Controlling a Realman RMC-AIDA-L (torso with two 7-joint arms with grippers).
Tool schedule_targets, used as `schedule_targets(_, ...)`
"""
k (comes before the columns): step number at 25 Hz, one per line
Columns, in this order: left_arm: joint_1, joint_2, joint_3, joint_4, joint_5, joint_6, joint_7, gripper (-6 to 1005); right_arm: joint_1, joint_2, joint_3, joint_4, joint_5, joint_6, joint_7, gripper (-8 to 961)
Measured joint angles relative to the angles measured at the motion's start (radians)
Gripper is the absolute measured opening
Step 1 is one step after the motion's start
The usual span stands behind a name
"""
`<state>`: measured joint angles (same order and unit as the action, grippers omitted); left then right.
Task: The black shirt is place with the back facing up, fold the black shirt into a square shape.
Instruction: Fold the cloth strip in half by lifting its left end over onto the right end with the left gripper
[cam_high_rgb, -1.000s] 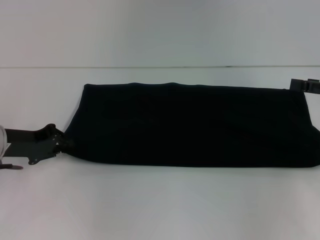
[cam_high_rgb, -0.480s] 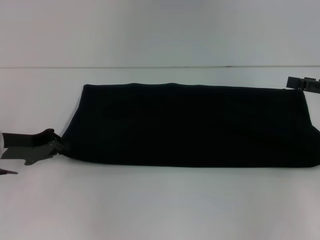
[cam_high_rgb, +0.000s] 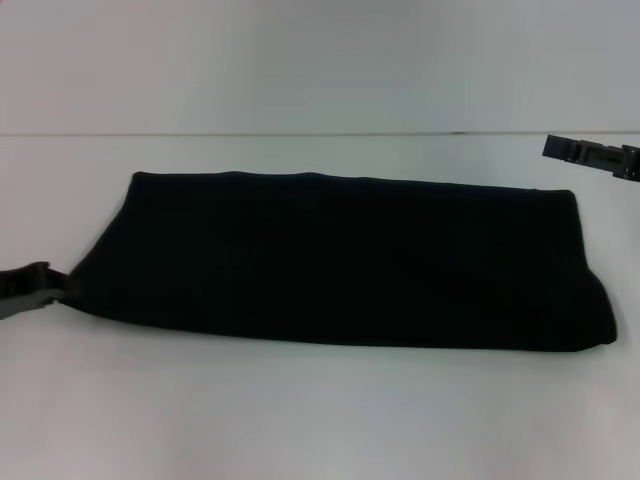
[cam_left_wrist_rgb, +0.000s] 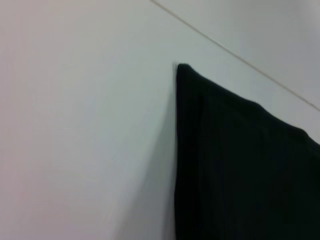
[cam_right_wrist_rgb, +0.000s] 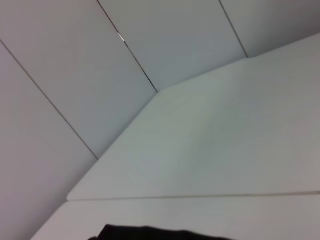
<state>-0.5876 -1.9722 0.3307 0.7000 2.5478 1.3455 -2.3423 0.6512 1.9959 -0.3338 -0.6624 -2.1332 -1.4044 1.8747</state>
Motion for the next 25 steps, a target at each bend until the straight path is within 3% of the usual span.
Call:
schedule_targets(8,0.013,0.017,-0.042,0.027,0.043,0.018,0.011,57,0.002,0.013,-0.001,0.016,0.031,0.011,-0.022,922)
schedule_targets(25,0.000,0.016,-0.015,-0.030,0.059,-0.032,-0.023,63,-0.003,0.000,0.000,0.029,0.032,0.008,-0.025,909)
